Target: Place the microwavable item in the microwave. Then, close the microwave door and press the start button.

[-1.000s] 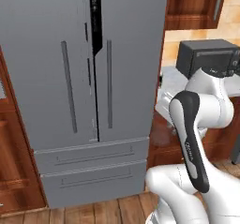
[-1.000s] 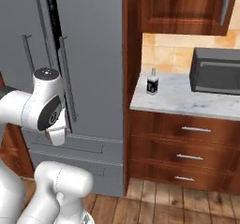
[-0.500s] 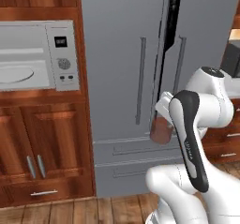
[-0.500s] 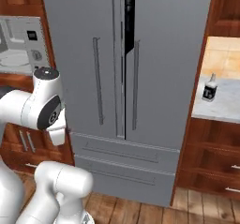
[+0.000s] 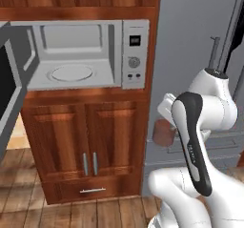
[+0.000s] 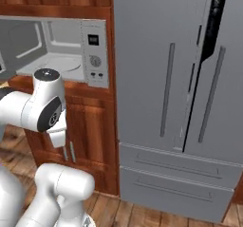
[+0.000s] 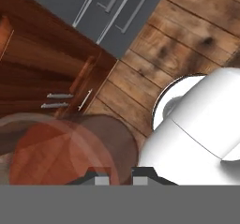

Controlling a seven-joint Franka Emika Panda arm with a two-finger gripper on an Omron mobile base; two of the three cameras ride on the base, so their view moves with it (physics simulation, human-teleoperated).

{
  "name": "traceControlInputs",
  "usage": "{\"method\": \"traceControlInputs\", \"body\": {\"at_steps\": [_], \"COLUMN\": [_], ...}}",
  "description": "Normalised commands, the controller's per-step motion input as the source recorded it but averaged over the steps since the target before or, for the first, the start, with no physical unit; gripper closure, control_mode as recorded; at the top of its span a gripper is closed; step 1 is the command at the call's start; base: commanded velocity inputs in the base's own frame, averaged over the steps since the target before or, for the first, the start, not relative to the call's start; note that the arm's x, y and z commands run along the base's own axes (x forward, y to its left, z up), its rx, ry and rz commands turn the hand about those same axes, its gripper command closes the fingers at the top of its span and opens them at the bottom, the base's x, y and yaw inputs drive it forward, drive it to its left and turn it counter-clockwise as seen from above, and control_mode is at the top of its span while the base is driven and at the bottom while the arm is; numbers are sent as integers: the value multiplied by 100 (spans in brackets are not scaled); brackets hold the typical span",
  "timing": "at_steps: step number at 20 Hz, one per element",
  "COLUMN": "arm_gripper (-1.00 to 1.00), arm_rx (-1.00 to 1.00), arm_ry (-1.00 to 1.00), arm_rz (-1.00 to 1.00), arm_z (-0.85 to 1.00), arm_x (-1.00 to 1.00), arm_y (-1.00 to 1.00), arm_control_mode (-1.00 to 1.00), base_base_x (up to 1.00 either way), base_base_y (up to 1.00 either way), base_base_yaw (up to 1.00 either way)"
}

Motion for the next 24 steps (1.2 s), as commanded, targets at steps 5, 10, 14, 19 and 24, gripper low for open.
{"method": "traceControlInputs", "body": {"at_steps": [5, 10, 14, 19, 24], "arm_gripper": [100, 100, 100, 100, 100], "arm_rx": [0, 0, 0, 0, 0], "arm_ry": [0, 0, 0, 0, 0], "arm_rz": [0, 0, 0, 0, 0], "arm_z": [0, 0, 0, 0, 0], "arm_x": [0, 0, 0, 0, 0], "arm_y": [0, 0, 0, 0, 0], "arm_control_mode": [100, 100, 100, 100, 100], "base_base_x": [70, 80, 14, 0, 0], "base_base_y": [73, 43, 79, 28, -1], "base_base_yaw": [5, 1, -8, -2, -2]}}
